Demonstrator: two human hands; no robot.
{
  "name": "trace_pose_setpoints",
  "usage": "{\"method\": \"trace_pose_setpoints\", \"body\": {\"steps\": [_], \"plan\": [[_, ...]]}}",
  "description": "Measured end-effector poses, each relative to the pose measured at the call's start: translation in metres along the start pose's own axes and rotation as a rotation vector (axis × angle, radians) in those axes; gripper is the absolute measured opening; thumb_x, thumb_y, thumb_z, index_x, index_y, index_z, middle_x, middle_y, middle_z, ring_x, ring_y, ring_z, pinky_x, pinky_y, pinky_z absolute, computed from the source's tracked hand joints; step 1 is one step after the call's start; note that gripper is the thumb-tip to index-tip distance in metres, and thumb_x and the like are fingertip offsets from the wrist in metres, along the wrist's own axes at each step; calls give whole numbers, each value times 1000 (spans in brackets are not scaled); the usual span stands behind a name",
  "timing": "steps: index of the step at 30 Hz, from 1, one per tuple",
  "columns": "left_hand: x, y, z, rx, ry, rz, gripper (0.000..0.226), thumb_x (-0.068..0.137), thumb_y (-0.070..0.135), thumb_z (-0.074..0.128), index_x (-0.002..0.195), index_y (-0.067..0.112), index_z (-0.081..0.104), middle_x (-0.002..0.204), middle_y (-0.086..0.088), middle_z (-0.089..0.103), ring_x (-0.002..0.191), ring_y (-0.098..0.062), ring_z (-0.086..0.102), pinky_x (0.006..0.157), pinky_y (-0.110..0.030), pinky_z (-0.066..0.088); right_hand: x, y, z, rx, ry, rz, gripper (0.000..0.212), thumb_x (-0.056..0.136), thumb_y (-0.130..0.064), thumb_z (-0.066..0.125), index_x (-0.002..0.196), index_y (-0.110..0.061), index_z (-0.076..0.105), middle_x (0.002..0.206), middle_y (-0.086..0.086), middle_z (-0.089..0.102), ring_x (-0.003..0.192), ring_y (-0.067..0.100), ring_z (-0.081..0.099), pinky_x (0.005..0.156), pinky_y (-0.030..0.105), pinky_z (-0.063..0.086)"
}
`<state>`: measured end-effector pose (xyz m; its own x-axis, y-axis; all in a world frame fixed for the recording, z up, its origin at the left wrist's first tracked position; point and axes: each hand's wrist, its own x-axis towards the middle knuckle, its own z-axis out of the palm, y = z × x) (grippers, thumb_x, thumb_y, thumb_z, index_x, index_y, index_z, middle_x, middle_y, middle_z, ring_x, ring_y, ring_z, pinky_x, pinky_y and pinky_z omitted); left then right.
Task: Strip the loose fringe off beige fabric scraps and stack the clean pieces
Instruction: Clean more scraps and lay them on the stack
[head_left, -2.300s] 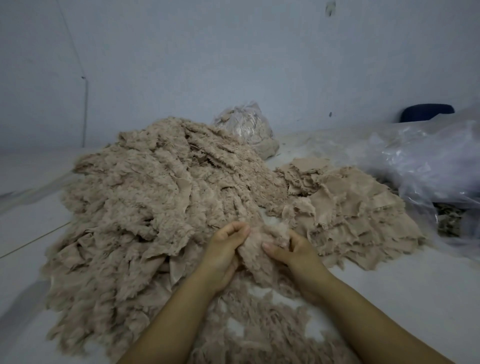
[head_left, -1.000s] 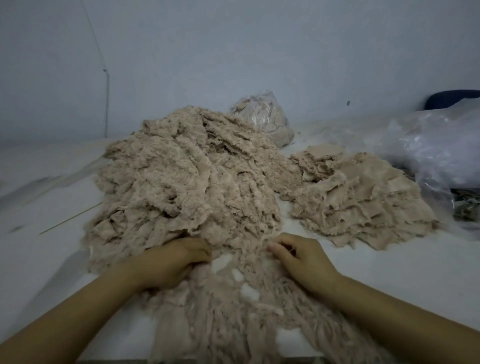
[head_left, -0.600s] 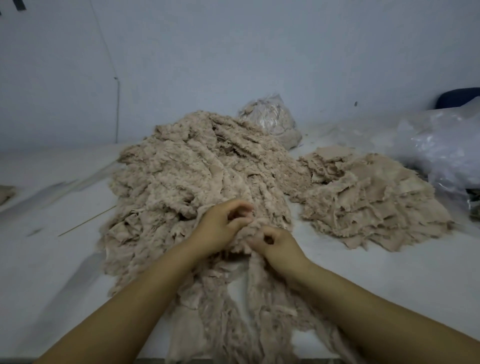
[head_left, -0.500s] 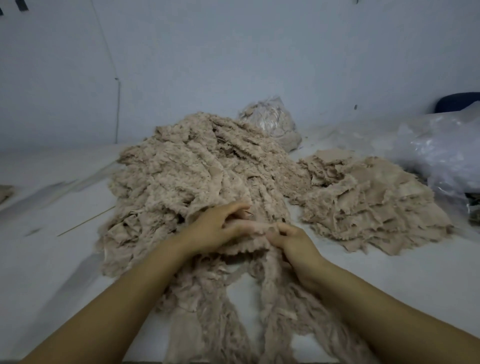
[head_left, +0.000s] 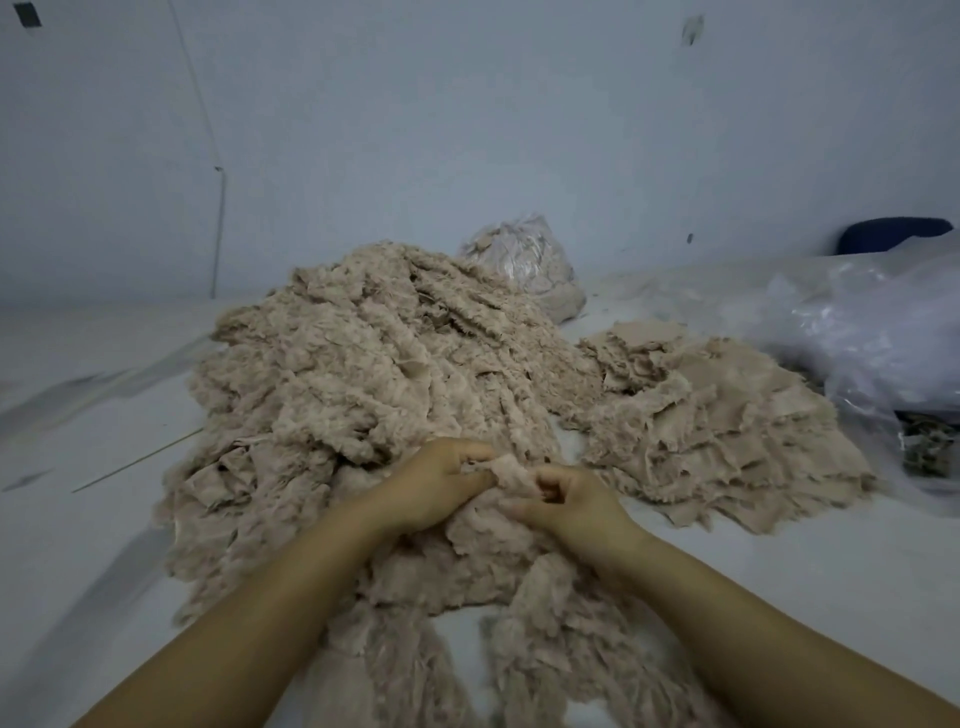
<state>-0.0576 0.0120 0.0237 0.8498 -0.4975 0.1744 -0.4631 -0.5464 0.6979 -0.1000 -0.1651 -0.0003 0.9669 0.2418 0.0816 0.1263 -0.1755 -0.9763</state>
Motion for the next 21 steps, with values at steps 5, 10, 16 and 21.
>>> {"method": "trace_pose_setpoints", "body": {"steps": [5, 10, 16, 21], "plan": [[2, -10, -16, -375, 430, -215, 34, 99, 25, 47, 75, 2, 55, 72, -4, 62, 70, -13, 59, 67, -30, 45, 1, 4, -12, 342, 158, 84, 21, 95, -9, 56, 84, 10, 60, 65, 8, 58, 56, 20, 52, 61, 23, 43], [-1, -2, 4, -78, -21, -114, 17, 80, 44, 70, 90, 31, 66, 80, 25, 63, 74, 14, 56, 71, -13, 43, 3, 7, -14, 573, 133, 141, 23, 93, -11, 56, 95, 10, 66, 88, 21, 72, 77, 28, 71, 66, 32, 58], [8, 5, 13, -68, -68, -39, 23, 85, 19, 69, 66, 33, 67, 65, 23, 63, 65, 12, 55, 64, -7, 41, 4, 10, -16, 455, 78, 164, 22, 86, -17, 68, 95, 3, 71, 100, 25, 70, 94, 35, 69, 80, 43, 58], [-1, -12, 3, -1, -16, -143, 22, 87, 31, 65, 67, 22, 64, 77, -2, 64, 74, -10, 58, 77, -32, 49, 14, 13, -29, 532, 536, 60, 12, 88, -17, 66, 81, -8, 69, 75, 6, 74, 72, 20, 72, 63, 31, 57]]}}
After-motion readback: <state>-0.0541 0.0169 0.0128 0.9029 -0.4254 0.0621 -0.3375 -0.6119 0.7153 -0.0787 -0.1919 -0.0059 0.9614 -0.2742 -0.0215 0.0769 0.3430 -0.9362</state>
